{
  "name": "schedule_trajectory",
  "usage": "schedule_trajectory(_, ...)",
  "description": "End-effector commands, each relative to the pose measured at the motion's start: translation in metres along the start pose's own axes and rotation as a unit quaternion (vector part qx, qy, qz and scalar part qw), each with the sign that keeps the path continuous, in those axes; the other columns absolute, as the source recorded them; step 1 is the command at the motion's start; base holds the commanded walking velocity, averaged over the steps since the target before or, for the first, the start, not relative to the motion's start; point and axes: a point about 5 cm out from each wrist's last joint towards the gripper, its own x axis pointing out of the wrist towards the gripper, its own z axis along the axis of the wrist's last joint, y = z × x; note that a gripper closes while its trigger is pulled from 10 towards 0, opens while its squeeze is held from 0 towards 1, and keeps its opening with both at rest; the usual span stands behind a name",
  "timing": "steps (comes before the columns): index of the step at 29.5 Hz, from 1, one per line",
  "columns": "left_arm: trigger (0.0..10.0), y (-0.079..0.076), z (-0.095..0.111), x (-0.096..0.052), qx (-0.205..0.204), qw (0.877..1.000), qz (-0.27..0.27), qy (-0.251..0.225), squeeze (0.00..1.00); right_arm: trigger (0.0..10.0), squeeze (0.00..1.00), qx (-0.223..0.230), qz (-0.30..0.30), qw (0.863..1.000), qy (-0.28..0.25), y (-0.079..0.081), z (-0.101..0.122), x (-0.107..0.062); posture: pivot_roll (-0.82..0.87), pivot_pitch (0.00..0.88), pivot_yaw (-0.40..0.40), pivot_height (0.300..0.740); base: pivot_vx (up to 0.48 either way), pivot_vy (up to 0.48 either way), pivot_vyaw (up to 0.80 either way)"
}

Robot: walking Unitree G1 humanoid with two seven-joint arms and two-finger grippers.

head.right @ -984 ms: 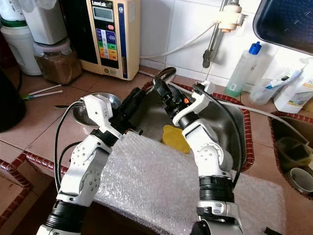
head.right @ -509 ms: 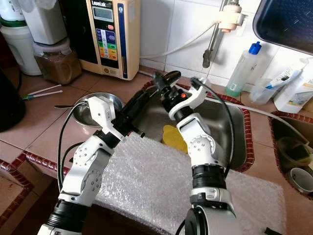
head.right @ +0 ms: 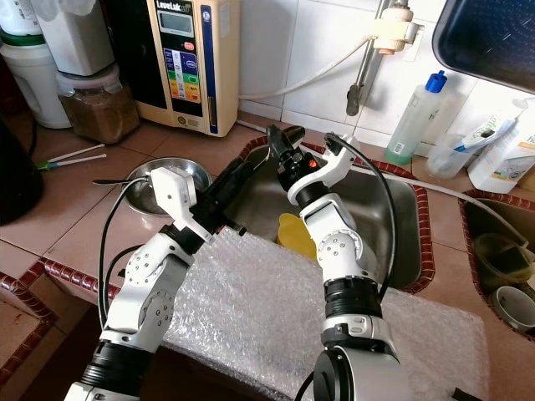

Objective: Kitchen organization

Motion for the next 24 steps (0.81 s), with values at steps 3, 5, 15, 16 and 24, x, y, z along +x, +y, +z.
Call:
schedule_trajectory(3, 0.0, -0.001, 0.010, 0.010, 0.007, 1.000, -0.010, -0.022, 0.00, 0.0, 0.00, -0.022, -0.032, 0.999, -0.030, -0.009, 0.020, -0.001, 0.06, 0.000, -0.086, 0.740, 0.000, 0.000, 0.00)
schedule_trajectory(5, 0.0, 0.011, 0.012, 0.014, -0.050, 0.998, 0.021, -0.027, 0.00, 0.0, 0.00, -0.031, -0.032, 0.999, -0.030, -0.009, 0.023, 0.003, 0.06, 0.000, -0.100, 0.740, 0.000, 0.000, 0.00)
schedule_trajectory(15, 0.0, 0.032, 0.009, 0.015, -0.096, 0.992, 0.071, -0.028, 0.00, 0.0, 0.00, -0.043, -0.030, 0.998, -0.034, -0.009, 0.031, 0.004, 0.06, 0.000, -0.103, 0.740, 0.000, 0.000, 0.00)
schedule_trajectory(16, 0.0, 0.032, 0.009, 0.015, -0.096, 0.992, 0.071, -0.028, 0.00, 0.0, 0.00, -0.043, -0.030, 0.998, -0.034, -0.009, 0.031, 0.004, 0.06, 0.000, -0.103, 0.740, 0.000, 0.000, 0.00)
schedule_trajectory(24, 5.6, 0.036, -0.002, 0.016, -0.118, 0.989, 0.087, 0.005, 0.00, 0.0, 0.00, -0.047, -0.044, 0.997, -0.051, -0.019, 0.037, -0.004, 0.05, 0.000, -0.060, 0.740, 0.000, 0.000, 0.00)
